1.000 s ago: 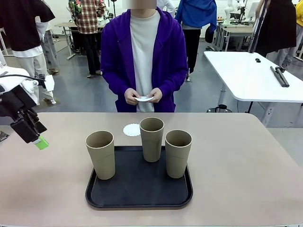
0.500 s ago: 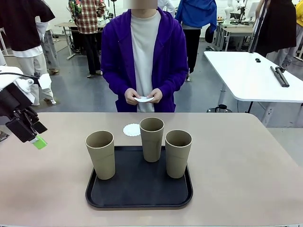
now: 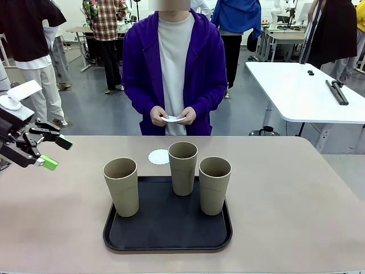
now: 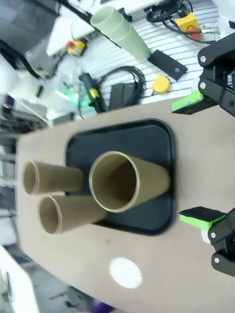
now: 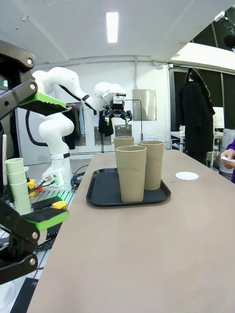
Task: Place coasters on the table and set cups on them.
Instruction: Pick up one Reusable plastic cup and place it on a coaster set by the human.
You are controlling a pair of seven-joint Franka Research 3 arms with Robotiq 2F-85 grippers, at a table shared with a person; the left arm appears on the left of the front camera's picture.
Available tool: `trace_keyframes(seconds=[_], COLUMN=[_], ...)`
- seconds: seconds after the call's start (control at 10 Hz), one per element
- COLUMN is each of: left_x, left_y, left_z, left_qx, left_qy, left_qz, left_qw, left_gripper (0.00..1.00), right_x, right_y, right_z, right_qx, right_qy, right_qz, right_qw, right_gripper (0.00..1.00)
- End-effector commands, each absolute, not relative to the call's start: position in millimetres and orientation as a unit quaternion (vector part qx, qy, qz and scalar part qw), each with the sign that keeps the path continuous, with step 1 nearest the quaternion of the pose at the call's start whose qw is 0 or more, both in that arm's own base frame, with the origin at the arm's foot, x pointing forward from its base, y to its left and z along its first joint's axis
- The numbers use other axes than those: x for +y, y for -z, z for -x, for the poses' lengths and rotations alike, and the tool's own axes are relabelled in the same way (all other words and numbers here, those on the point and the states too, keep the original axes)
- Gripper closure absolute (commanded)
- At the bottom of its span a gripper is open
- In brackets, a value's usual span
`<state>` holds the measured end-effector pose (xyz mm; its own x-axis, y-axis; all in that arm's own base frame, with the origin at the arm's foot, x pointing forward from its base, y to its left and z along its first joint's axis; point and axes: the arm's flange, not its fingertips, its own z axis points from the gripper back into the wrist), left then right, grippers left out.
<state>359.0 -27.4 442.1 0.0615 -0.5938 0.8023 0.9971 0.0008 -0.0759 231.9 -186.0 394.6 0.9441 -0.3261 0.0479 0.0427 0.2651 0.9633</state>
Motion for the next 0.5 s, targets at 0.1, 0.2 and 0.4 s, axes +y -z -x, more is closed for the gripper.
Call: trace_keyframes(seconds=[0.1, 0.2, 0.4], left_x=[-14.2, -10.1, -7.9], left_y=[-405.5, -395.5, -367.2], left_z=[-391.3, -394.0, -395.8], left_qx=[-0.290, -0.337, -0.389], left_qy=[0.592, 0.593, 0.596], left_qz=[0.457, 0.445, 0.429], left_qw=[0.598, 0.580, 0.555], left_gripper=[0.00, 0.00, 0.00], right_x=[-186.4, -186.4, -186.4], right_y=[-394.2, -394.2, -394.2], right_z=[-232.2, -232.2, -232.2], right_qx=[-0.120, -0.120, -0.120], right_qy=[0.117, 0.117, 0.117], right_qz=[-0.599, -0.599, -0.599], right_qw=[0.783, 0.783, 0.783], right_gripper=[0.00, 0.00, 0.00])
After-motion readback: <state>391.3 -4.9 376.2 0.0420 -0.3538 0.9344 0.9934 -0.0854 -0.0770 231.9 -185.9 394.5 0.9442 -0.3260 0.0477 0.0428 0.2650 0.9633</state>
